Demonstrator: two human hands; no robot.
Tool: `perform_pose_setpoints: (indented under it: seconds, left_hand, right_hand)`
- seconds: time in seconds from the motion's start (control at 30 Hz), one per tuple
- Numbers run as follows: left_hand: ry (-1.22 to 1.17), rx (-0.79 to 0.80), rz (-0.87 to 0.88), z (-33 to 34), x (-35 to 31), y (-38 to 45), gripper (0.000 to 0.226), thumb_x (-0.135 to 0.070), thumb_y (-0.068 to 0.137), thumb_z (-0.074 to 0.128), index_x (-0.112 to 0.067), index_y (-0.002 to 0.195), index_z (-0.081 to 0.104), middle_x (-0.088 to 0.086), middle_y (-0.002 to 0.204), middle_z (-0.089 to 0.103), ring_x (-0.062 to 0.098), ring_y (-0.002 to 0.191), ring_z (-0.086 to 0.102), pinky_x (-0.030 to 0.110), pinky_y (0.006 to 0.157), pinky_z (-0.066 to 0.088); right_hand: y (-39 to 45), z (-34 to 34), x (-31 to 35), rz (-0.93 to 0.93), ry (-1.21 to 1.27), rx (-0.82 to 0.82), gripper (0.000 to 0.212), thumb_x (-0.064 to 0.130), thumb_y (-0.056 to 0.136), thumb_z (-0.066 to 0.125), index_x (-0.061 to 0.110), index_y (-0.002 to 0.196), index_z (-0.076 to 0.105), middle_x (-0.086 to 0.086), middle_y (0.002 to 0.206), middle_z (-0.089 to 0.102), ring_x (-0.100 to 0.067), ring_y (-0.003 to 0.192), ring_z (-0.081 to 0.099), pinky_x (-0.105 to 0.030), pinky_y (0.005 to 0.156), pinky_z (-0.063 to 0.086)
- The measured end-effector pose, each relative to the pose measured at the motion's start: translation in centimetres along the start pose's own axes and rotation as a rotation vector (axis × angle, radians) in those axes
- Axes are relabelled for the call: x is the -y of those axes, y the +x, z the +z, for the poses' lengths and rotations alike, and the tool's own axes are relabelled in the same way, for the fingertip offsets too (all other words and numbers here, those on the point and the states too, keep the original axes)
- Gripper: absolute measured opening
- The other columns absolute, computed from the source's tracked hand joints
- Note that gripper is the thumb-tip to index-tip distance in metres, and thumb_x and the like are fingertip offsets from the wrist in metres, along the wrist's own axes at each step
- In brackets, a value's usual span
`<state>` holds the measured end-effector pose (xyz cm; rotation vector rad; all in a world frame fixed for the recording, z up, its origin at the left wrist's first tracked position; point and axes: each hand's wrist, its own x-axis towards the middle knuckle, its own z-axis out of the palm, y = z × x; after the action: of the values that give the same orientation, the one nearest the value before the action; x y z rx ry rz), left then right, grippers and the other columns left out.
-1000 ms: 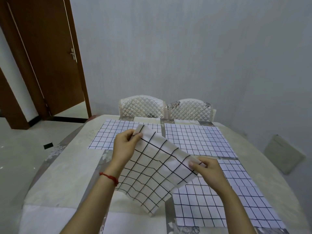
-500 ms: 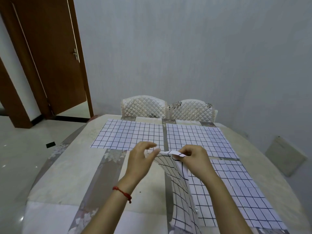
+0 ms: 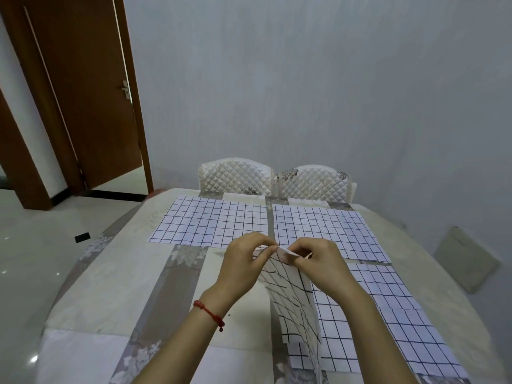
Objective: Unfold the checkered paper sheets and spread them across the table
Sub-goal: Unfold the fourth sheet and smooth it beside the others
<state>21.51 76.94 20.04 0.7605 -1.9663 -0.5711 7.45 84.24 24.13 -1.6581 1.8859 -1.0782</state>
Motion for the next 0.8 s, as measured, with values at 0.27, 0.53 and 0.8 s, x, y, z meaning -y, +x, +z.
perform_pose_setpoints:
  seconds: [0.27,0.53,0.8]
  left_hand:
    - [-0.135,0.042,-0.137,-0.9,-0.6,0.3,0.013,-0.014,0.088,0.056,-0.018,0.076,0.058,-0.016,0.071,0.059,0.003,0.078,0.056,0.009,0.06,0.04]
    - [-0.153,0.049,-0.153,-1.4,-0.8,0.2,0.012,-0.011,0.088,0.055,-0.018,0.078,0.059,-0.014,0.072,0.061,-0.006,0.07,0.055,0.005,0.059,0.037]
    - [-0.17,-0.021,-0.076,-1.6,-1.3,-0.5,0.014,-0.025,0.083,0.057,-0.026,0.093,0.066,-0.018,0.093,0.063,-0.005,0.096,0.056,0.003,0.079,0.038]
  right_hand:
    - [-0.2,-0.4,-0.1,-0.04,0.17,-0.077,0.028,0.015,0.082,0.064,0.035,0.063,0.066,0.016,0.071,0.069,-0.002,0.066,0.059,-0.019,0.067,0.048]
    - [0.0,-0.1,0.1,0.027,0.327,-0.028,0.028,0.007,0.077,0.069,0.023,0.055,0.064,0.014,0.048,0.061,0.004,0.05,0.054,-0.009,0.053,0.041]
    - [0.4,0.7,-0.1,0.071,0.373,-0.069,0.021,0.014,0.07,0.076,0.016,0.054,0.063,0.006,0.052,0.06,-0.006,0.055,0.054,-0.014,0.054,0.042]
